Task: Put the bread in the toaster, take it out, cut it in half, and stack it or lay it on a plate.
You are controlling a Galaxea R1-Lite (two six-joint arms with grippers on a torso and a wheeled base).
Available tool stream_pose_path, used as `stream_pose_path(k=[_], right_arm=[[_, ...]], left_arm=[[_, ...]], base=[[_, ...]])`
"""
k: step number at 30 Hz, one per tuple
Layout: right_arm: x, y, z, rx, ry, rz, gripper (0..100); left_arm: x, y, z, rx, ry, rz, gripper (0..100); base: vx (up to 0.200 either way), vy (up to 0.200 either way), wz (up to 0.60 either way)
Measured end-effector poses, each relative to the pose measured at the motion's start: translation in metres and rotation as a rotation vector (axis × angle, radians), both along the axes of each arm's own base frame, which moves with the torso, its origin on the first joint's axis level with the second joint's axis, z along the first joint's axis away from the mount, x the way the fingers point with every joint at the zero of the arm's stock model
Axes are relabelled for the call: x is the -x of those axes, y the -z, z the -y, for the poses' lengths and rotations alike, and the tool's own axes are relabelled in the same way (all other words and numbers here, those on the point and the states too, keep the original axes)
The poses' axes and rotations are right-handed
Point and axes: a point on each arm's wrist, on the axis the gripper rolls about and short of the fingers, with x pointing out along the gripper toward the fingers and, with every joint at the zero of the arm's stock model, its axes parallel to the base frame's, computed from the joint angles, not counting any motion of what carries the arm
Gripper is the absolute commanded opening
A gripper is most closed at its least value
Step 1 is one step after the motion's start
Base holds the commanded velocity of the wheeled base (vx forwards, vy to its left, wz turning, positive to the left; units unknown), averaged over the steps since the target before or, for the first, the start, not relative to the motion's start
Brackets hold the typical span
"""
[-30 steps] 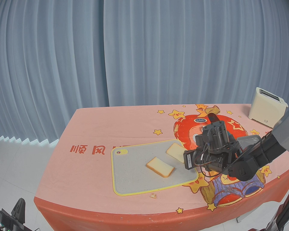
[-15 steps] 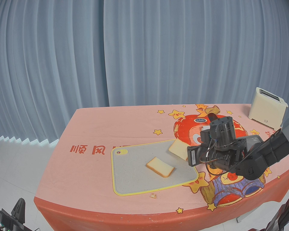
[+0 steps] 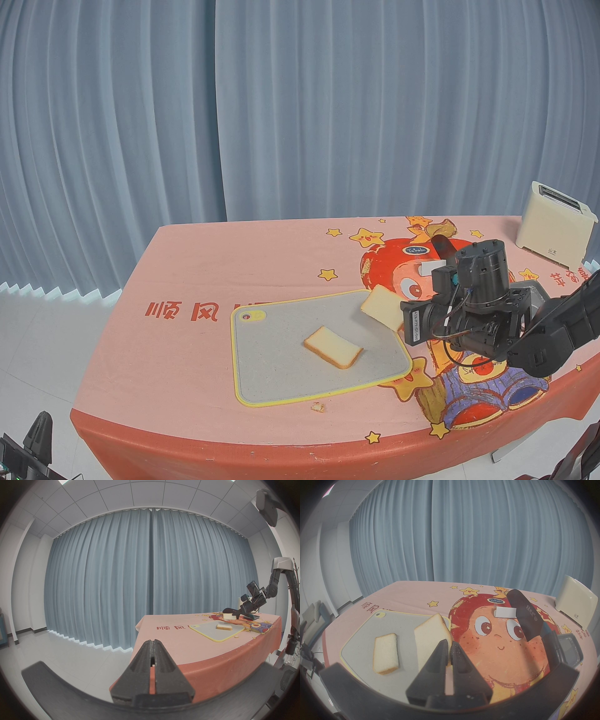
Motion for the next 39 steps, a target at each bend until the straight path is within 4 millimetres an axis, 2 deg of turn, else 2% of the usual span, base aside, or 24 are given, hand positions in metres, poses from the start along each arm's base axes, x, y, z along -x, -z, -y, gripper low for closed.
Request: stream_pose_path(k=[20, 39], right_arm=[[0.004, -0.004, -0.005, -0.005, -0.024, 0.015, 0], [0.006, -0.014, 0.001, -0.027, -0.020, 0.038, 0]], left_arm=[[0.000, 0.000, 0.000, 0.000, 0.000, 0.000, 0], [0.000, 0.000, 0.000, 0.000, 0.000, 0.000, 0]], base=[[0.000, 0.000, 0.00], [0.000, 0.000, 0.00]])
